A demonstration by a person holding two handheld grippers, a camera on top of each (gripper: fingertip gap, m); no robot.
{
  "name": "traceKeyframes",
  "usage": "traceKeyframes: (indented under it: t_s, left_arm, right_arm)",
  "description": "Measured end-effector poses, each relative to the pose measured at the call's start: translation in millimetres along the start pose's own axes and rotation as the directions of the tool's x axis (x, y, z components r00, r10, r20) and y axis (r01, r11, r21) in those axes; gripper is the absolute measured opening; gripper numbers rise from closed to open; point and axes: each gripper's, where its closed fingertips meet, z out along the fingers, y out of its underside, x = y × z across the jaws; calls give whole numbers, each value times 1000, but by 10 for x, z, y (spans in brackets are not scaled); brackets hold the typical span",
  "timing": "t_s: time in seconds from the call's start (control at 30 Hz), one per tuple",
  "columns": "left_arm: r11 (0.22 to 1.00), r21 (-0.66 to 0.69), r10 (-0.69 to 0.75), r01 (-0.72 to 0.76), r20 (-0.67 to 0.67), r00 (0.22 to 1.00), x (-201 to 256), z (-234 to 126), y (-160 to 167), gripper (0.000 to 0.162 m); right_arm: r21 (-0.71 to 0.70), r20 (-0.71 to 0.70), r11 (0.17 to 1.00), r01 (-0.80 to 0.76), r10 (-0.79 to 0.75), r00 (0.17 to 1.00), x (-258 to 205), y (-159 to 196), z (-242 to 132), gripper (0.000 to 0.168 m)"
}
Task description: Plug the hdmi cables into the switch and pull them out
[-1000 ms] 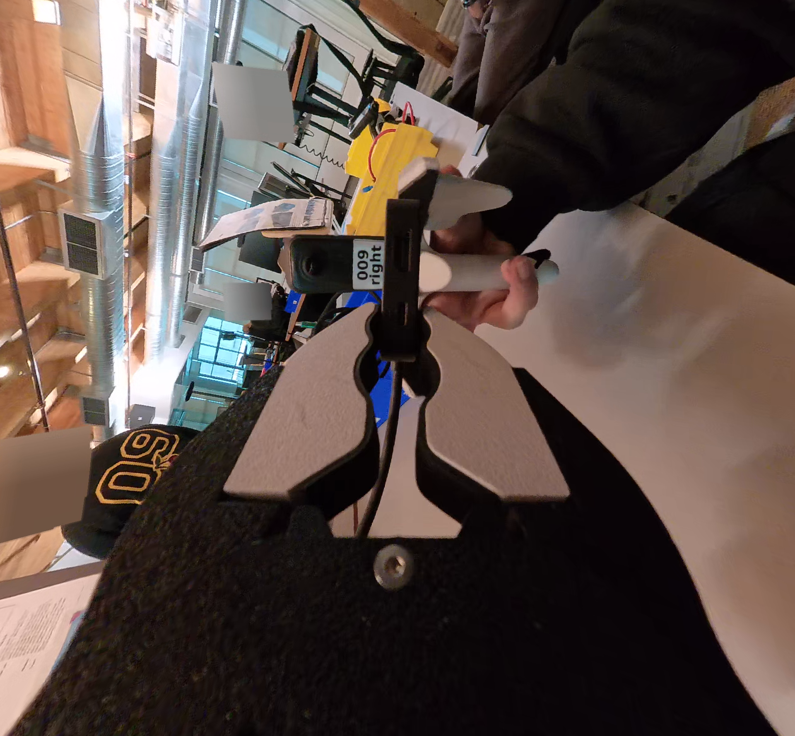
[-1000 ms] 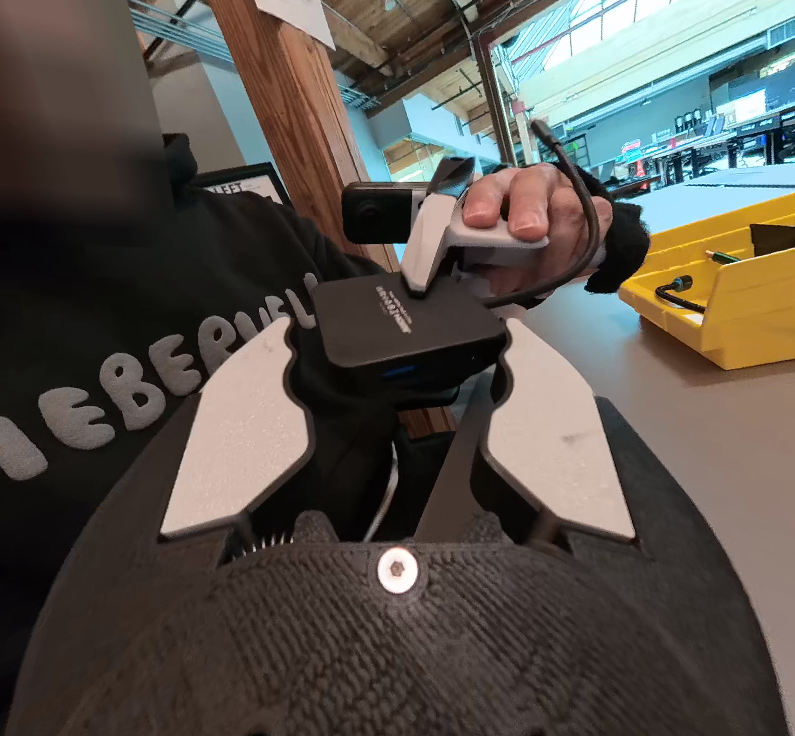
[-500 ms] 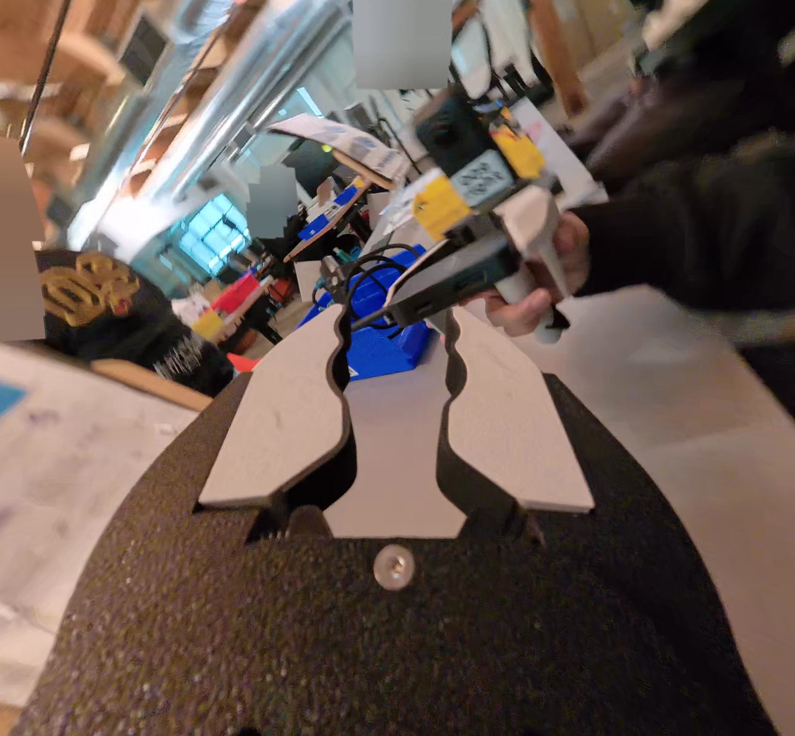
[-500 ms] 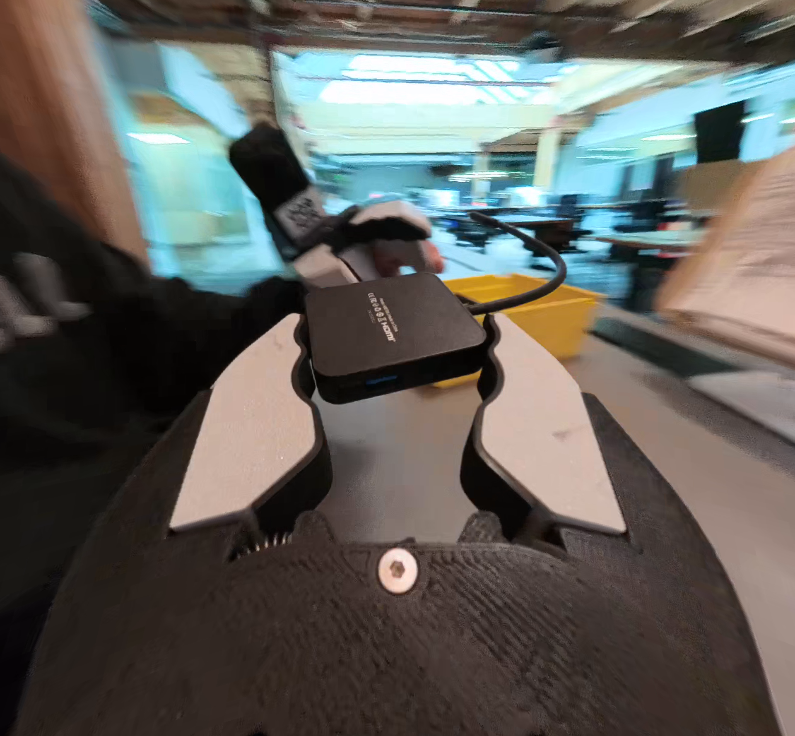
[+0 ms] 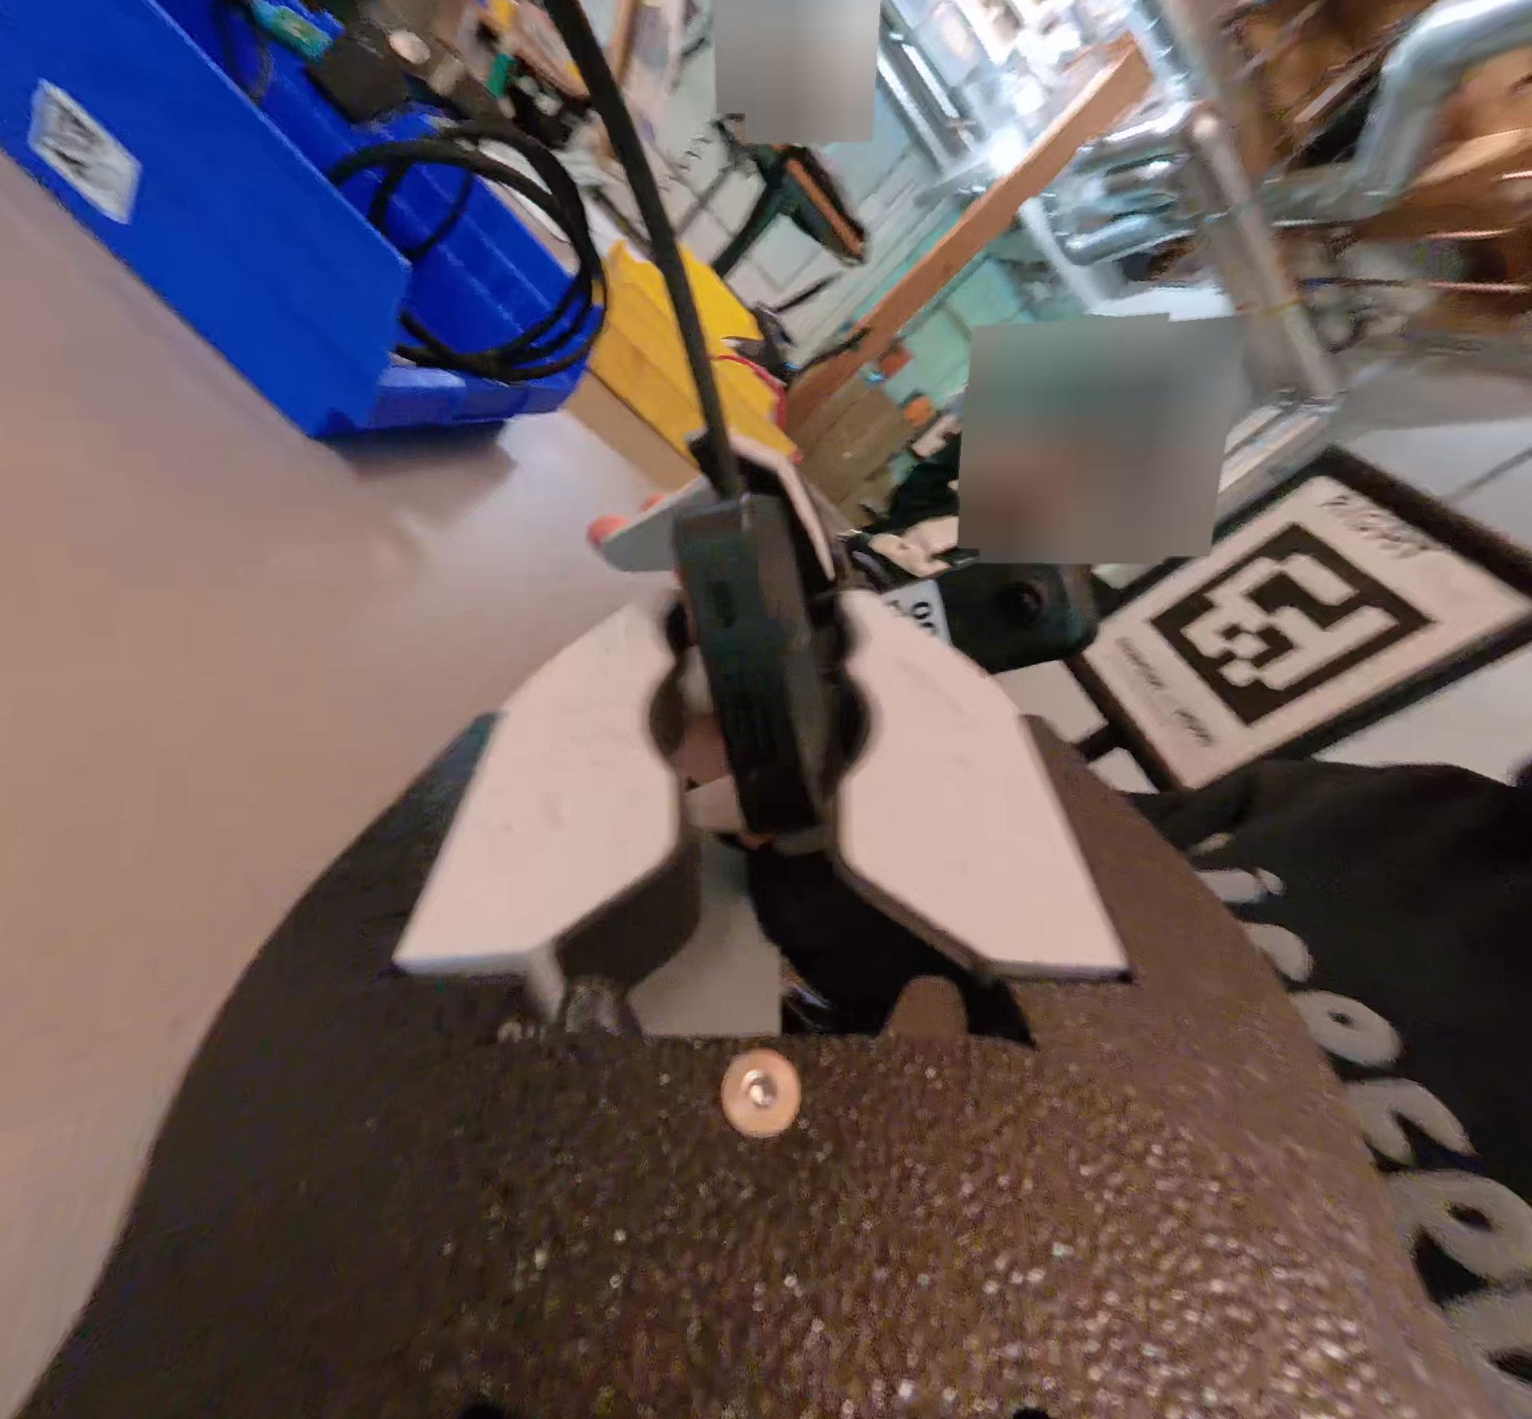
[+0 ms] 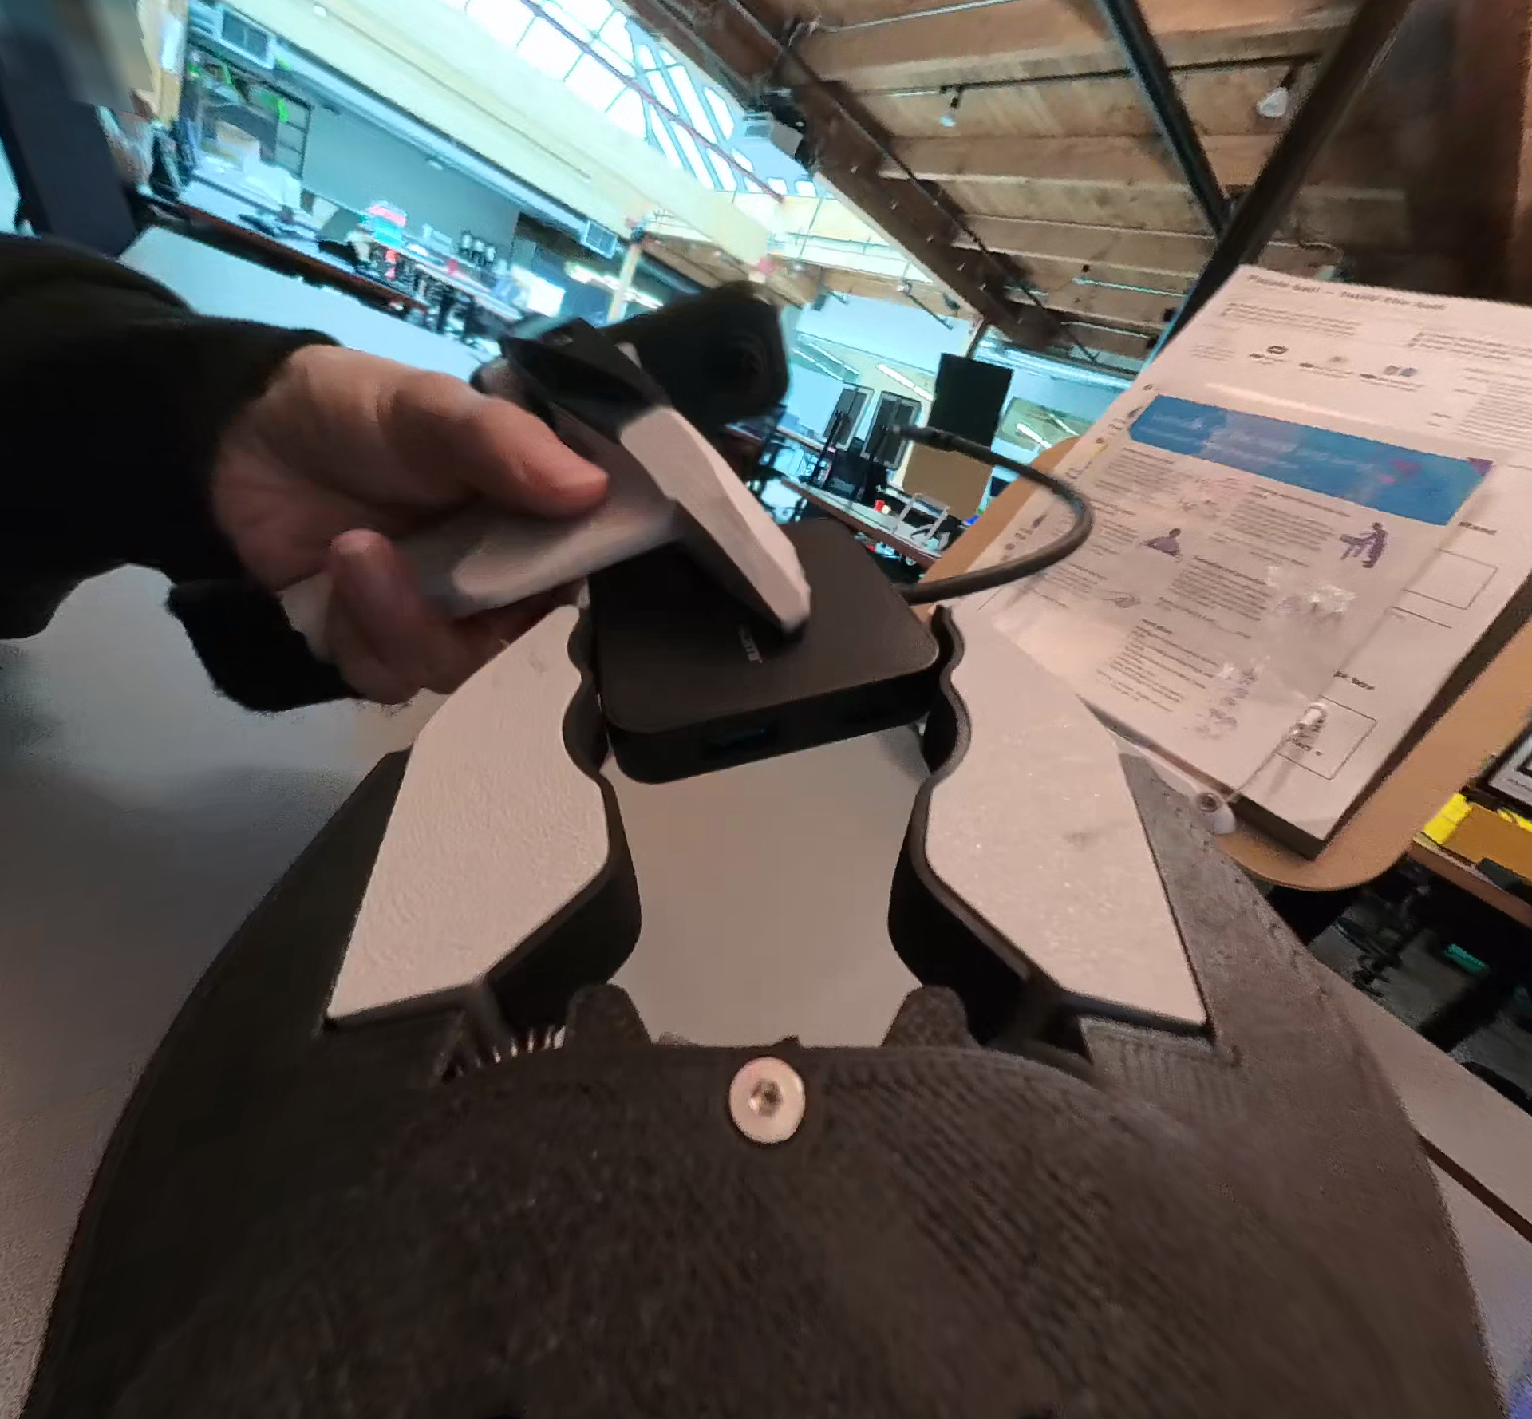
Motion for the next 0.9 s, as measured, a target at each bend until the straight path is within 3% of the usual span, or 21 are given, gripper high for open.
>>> traceKeyframes:
  t_s: [0.03, 0.13, 0.27, 0.5, 0.77, 0.9]
  left_arm:
    - [999, -20, -28, 27, -19, 999, -22, 14, 26, 17]
    - [994, -50, -101, 101, 4, 995, -150, 28, 80, 14]
    - [978, -74, -194, 194, 12, 981, -160, 58, 117, 14]
    - [979, -120, -156, 167, 98, 983, -179, 63, 132, 14]
    - [976, -122, -166, 179, 104, 981, -227, 84, 111, 15]
    - [999, -19, -30, 33, 147, 989, -249, 56, -97, 23]
  right_arm:
    - [-13, 3, 1000, 2, -2, 1000, 1, 33, -2, 76]
    - [-97, 8, 995, 37, -36, 999, -9, 204, -17, 76]
    - [-49, 7, 999, -19, 19, 1000, -15, 189, -57, 76]
    - [-131, -3, 991, 21, -21, 1000, -17, 289, -32, 78]
    - [-169, -21, 984, -53, 51, 999, 7, 346, -32, 78]
    - [-148, -68, 976, -162, 153, 986, 93, 335, -39, 78]
